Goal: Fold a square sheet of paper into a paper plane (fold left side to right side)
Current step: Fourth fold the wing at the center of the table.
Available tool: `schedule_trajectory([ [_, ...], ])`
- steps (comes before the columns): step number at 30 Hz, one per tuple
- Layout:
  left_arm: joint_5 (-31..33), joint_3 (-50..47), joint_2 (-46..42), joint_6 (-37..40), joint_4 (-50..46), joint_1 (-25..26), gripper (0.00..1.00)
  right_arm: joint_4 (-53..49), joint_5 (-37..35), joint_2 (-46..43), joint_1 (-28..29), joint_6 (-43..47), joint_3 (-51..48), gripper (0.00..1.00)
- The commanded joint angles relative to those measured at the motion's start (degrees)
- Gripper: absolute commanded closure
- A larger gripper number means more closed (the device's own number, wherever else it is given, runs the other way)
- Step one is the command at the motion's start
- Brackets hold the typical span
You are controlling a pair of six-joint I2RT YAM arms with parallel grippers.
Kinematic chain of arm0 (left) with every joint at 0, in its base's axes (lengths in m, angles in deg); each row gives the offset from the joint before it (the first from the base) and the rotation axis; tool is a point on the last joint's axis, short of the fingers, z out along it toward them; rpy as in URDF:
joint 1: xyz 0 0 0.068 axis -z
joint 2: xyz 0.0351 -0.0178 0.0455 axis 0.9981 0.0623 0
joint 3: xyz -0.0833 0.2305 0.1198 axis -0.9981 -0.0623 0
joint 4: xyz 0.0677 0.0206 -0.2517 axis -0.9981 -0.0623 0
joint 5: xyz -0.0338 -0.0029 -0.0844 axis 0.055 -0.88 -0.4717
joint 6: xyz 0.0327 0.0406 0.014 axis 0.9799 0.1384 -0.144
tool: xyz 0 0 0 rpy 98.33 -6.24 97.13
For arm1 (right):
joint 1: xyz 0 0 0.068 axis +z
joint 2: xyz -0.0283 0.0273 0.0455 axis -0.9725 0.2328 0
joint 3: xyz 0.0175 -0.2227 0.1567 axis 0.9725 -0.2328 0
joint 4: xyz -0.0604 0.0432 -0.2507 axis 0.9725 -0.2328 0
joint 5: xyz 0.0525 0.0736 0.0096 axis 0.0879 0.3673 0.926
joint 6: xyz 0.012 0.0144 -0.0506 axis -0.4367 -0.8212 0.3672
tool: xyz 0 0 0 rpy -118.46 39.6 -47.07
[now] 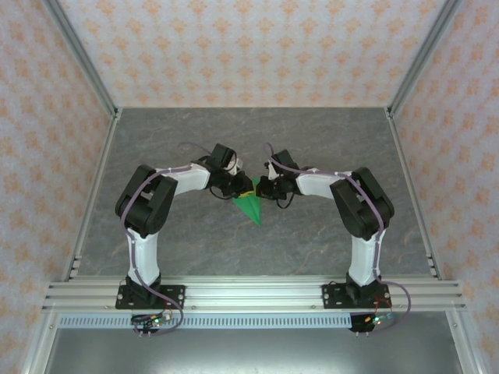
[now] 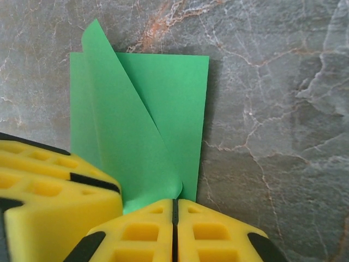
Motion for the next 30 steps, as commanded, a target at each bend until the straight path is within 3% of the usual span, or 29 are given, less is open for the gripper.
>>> schedule_trajectory([
  [1,-0.6,1.4,0.2,-0.3,1.4,-0.1,0.82,-6.4,-3.1,4.2,1.6,1.4,-0.6,0.91],
  [21,5.1,-3.0,2.7,0.3,-1.6,0.0,0.83,-4.9,-0.9,3.6,1.9,0.9,0.9,0.88],
  [27,5.5,-5.2,2.3,-0.1,-1.1,-0.1,0.83,-5.8,-2.3,-1.8,1.1,1.3,2.7,0.81],
  [30,5.6,-5.8,2.2,-0.3,-0.7,0.0,0.83,-7.2,-3.9,-5.8,0.9,2.0,2.4,0.72],
])
